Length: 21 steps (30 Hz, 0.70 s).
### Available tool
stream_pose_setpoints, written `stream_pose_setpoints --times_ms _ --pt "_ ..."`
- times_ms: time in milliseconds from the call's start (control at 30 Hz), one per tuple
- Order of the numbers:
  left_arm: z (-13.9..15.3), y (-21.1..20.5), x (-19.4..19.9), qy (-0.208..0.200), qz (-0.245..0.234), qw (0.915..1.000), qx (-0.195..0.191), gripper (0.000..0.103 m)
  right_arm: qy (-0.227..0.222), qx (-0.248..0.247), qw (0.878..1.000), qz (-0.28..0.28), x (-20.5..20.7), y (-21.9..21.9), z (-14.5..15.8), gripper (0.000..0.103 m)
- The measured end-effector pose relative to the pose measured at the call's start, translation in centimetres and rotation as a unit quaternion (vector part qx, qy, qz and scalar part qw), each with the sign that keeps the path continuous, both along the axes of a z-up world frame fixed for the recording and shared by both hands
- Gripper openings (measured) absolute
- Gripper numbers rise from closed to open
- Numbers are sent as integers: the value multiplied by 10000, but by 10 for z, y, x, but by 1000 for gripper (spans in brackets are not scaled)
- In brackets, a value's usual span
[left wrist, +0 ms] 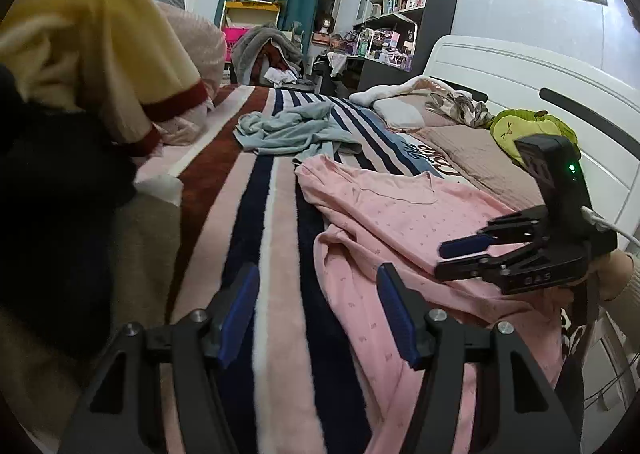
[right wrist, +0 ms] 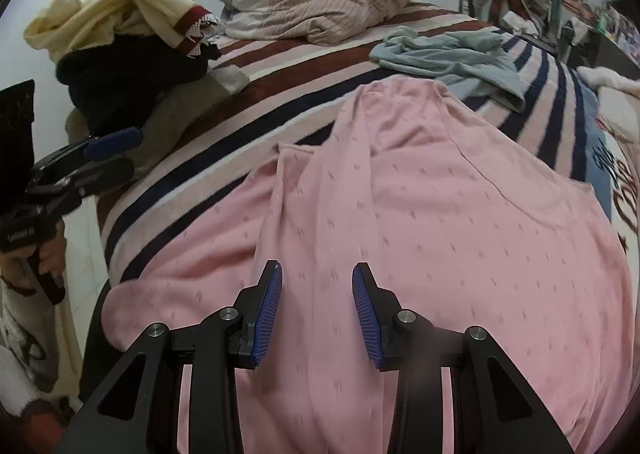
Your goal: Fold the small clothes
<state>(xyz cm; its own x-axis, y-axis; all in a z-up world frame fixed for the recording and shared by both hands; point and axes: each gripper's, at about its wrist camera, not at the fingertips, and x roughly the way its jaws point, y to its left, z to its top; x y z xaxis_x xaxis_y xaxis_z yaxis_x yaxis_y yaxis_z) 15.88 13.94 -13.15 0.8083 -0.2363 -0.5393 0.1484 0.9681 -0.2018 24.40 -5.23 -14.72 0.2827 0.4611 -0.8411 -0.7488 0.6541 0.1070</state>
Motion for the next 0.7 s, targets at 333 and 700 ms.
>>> stream_pose_setpoints --times_ms 333,700 --pt "-15 3 23 96 -1 9998 -166 57 -475 -810 9956 45 28 26 -20 21" --pt "-21 1 27 160 -43 9997 -203 57 -879 -1100 9879 -649 52 -20 -16 0"
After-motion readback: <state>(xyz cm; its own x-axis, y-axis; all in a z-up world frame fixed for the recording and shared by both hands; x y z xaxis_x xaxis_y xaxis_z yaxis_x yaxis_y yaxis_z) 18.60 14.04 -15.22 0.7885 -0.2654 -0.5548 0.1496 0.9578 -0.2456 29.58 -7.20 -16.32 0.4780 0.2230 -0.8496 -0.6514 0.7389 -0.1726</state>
